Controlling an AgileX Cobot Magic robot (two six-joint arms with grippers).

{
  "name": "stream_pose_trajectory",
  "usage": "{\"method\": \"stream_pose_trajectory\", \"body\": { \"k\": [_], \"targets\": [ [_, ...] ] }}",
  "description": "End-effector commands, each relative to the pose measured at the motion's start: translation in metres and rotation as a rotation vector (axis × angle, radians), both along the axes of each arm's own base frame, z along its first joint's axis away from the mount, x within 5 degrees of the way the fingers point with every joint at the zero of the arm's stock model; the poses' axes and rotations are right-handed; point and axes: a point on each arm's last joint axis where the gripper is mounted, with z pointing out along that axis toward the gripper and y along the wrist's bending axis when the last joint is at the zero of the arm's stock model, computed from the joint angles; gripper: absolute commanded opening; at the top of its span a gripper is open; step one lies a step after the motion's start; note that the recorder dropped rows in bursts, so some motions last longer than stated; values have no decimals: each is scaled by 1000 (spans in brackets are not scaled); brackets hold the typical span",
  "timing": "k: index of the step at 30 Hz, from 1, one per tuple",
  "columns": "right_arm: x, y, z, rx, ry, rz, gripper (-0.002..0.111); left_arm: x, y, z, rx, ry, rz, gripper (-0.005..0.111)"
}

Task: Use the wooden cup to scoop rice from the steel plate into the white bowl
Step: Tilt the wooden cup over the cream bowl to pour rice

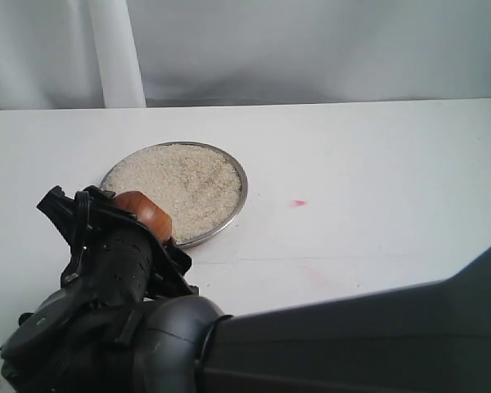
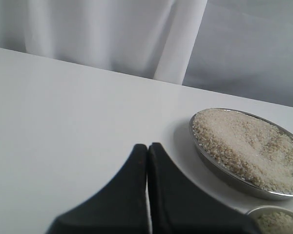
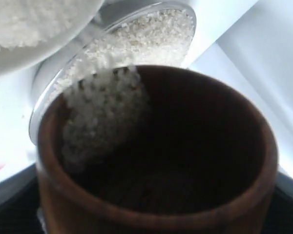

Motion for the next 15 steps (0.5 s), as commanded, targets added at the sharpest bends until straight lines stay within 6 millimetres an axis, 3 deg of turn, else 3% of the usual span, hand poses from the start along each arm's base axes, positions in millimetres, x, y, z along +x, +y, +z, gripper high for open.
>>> {"method": "stream_pose_trajectory", "body": {
  "k": [1, 8, 15],
  "targets": [
    [-5, -2, -3, -31, 74, -6, 0, 0, 0, 0, -5, -5, -6, 0],
    [-4, -7, 6, -105, -22, -36, 0, 0, 0, 0, -5, -5, -6, 0],
    [-15, -11, -1, -116, 165, -51, 0, 0, 0, 0, -5, -5, -6, 0]
  ]
}}
